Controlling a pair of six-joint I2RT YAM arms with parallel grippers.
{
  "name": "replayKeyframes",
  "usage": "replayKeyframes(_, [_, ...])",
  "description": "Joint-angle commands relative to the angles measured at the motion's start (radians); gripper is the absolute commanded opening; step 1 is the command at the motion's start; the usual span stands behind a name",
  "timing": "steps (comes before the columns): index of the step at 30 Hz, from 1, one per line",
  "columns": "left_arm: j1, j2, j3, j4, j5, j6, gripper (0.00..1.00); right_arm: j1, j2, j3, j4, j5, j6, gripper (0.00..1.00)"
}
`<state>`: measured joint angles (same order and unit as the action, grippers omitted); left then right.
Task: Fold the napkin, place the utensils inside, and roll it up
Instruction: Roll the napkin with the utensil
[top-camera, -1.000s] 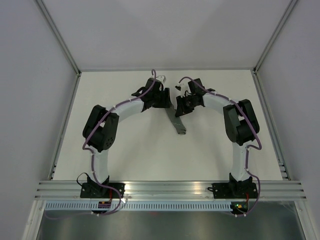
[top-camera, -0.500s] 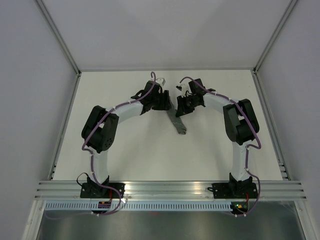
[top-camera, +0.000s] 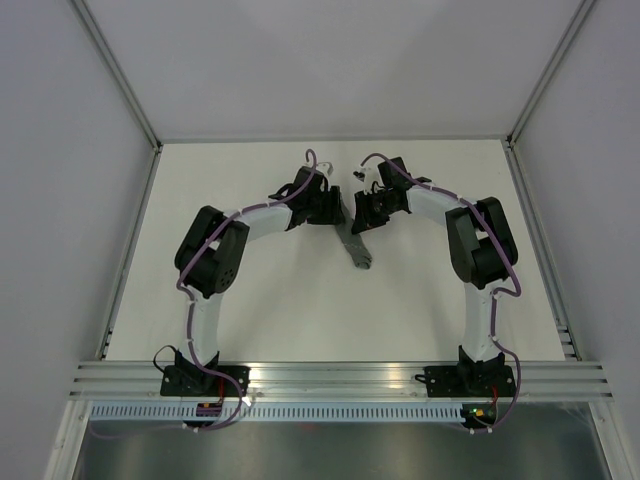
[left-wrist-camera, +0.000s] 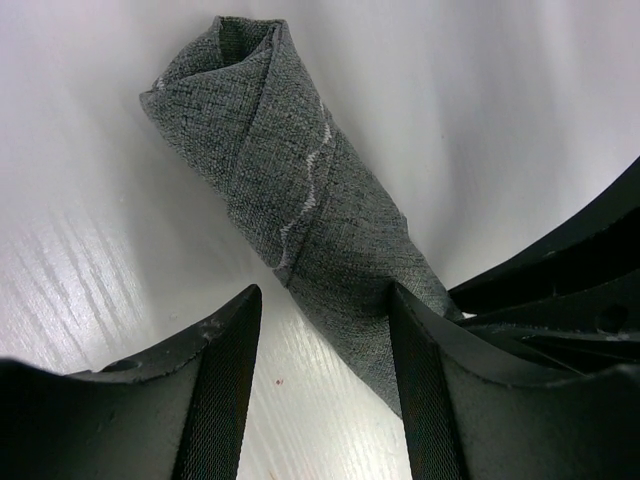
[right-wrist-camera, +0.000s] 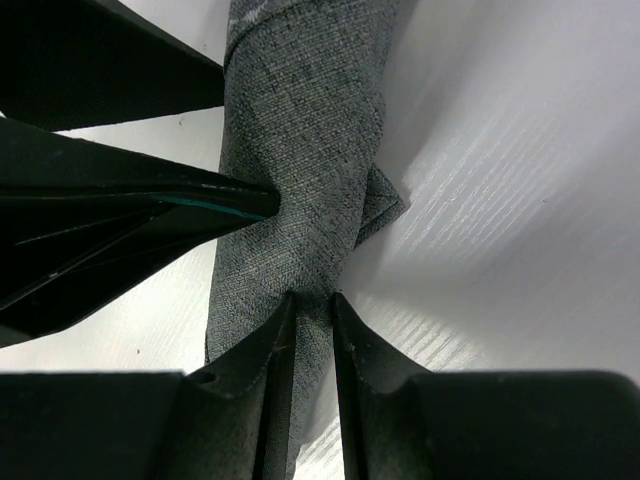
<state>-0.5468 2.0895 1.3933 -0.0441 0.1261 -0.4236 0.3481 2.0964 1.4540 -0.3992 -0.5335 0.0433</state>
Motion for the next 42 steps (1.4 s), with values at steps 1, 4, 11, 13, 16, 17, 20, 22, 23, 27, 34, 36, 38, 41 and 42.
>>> replayKeyframes(1, [-0.004,0.04,0.055,0.007,0.004,-0.027,0.59,0.005,0.033,0.031,-0.01,-0.039,0.041,0.27])
replayKeyframes(4, [-0.004,0.055,0.082,-0.013,0.009,-0.023,0.59,0.005,0.037,0.032,-0.01,-0.065,0.052,0.27])
replayKeyframes(11, [-0.004,0.084,0.136,-0.046,0.023,-0.02,0.58,0.006,0.036,0.034,-0.015,-0.072,0.049,0.27])
replayKeyframes(13, [-0.004,0.084,0.136,-0.045,0.023,-0.021,0.58,0.005,0.036,0.034,-0.017,-0.071,0.047,0.27])
replayKeyframes(16, [-0.004,0.08,0.13,-0.048,0.02,-0.018,0.58,0.005,0.036,0.035,-0.016,-0.066,0.043,0.27])
replayKeyframes(17, [-0.004,0.073,0.13,-0.048,0.02,-0.018,0.58,0.005,0.034,0.037,-0.018,-0.065,0.043,0.27])
replayKeyframes(20, [-0.004,0.06,0.127,-0.046,0.02,-0.011,0.58,0.003,0.022,0.042,-0.024,-0.059,0.038,0.29])
replayKeyframes(22, [-0.004,0.05,0.13,-0.045,0.02,-0.006,0.58,0.005,0.013,0.049,-0.03,-0.053,0.029,0.31])
replayKeyframes(23, [-0.004,0.046,0.13,-0.046,0.018,-0.004,0.58,0.005,0.007,0.052,-0.033,-0.052,0.026,0.31])
replayKeyframes(27, [-0.004,0.032,0.139,-0.049,0.02,0.002,0.59,0.005,-0.004,0.071,-0.049,-0.051,0.021,0.35])
replayKeyframes(34, [-0.002,0.02,0.142,-0.053,0.021,0.009,0.59,0.005,-0.01,0.095,-0.064,-0.054,0.017,0.37])
replayKeyframes(36, [-0.002,0.017,0.142,-0.054,0.024,0.009,0.59,0.005,-0.009,0.1,-0.067,-0.054,0.018,0.38])
replayKeyframes(38, [-0.002,0.012,0.142,-0.053,0.024,0.009,0.59,0.005,-0.01,0.106,-0.067,-0.048,0.018,0.37])
replayKeyframes(41, [-0.002,0.006,0.142,-0.051,0.021,0.011,0.59,0.005,-0.009,0.112,-0.072,-0.045,0.02,0.38])
replayKeyframes(42, [-0.002,0.003,0.144,-0.053,0.024,0.013,0.58,0.003,-0.009,0.112,-0.073,-0.043,0.018,0.37])
